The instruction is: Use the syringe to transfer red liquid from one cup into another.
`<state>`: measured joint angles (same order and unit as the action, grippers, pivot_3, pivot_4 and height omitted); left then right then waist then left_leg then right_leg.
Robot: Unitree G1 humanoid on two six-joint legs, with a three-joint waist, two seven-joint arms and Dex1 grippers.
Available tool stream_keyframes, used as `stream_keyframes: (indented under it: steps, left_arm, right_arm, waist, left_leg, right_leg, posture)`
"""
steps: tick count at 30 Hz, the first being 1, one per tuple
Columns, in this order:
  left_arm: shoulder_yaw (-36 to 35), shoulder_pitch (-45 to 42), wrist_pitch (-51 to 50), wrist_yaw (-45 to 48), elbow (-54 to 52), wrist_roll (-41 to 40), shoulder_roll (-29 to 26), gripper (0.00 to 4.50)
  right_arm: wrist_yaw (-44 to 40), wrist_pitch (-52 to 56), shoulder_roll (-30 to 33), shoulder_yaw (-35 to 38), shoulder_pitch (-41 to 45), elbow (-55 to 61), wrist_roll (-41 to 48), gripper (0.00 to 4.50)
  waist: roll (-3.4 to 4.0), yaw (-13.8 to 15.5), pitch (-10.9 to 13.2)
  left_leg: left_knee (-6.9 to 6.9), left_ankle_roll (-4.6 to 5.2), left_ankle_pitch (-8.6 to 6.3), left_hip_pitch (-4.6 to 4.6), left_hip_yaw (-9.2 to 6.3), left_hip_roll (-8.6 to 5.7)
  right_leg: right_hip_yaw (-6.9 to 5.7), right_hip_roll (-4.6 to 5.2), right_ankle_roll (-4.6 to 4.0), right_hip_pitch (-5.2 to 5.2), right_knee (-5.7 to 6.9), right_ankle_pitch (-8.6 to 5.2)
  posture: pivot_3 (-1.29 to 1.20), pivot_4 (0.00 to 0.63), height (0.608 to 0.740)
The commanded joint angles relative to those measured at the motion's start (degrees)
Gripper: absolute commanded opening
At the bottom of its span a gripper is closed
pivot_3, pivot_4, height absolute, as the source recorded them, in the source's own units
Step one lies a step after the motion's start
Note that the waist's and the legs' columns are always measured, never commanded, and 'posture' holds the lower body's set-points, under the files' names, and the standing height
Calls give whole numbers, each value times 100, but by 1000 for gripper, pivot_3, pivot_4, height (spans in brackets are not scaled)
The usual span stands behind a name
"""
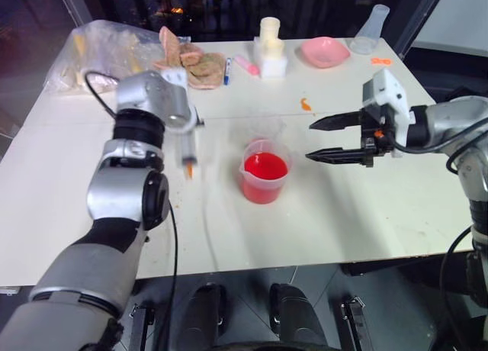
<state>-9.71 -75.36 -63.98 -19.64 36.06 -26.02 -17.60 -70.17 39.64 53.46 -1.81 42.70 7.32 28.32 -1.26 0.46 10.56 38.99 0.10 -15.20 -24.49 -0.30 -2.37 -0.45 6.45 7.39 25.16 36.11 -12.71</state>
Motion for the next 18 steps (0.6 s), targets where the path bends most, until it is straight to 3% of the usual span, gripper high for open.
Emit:
stream_keyframes:
  steps: [1,6,9,14,18]
  left_arm:
    - [-187,303,628,605,-1516,-73,-44,1529]
    - [-57,439,1421,1617,-2273,-64,-6,1529]
    - [-396,567,1767,2748,-2953,-947,354,1529]
    - [-389,894,2214,3870,-3579,-1609,778,1529]
    - [221,1585,2222,5035,-4182,-1858,738,1529]
  right_arm:
    - [237,-91,7,419,137,-75,37,3330]
    - [657,17,-123,793,133,-145,197,3330]
    - [973,390,-320,1218,115,-66,658,3330]
    - [1580,1246,-627,1997,413,-265,1551,3330]
    - [1780,1537,-613,2120,382,-173,1837,3330]
  waist:
    - [2,22,-2]
    - [2,52,-1]
    - [1,44,0]
    - [8,10,-4]
    - [14,-1,-7]
  left_leg:
    - [-5,-1,0,1,0,-1]
    - [-3,1,0,-1,0,-9]
    - [-1,2,-1,-2,0,-8]
    - [-2,5,-2,1,2,-3]
    - [-2,19,-8,13,6,5]
  right_leg:
    - [0,4,0,1,0,0]
    - [-1,6,0,-6,-9,0]
    - [-2,5,0,-8,-11,0]
    - [0,5,-1,-9,-12,-1]
    - [3,-4,-3,-18,-9,-2]
  posture:
    - [0,150,740]
    - [0,150,740]
    - [0,150,740]
    - [0,150,740]
    - [0,150,740]
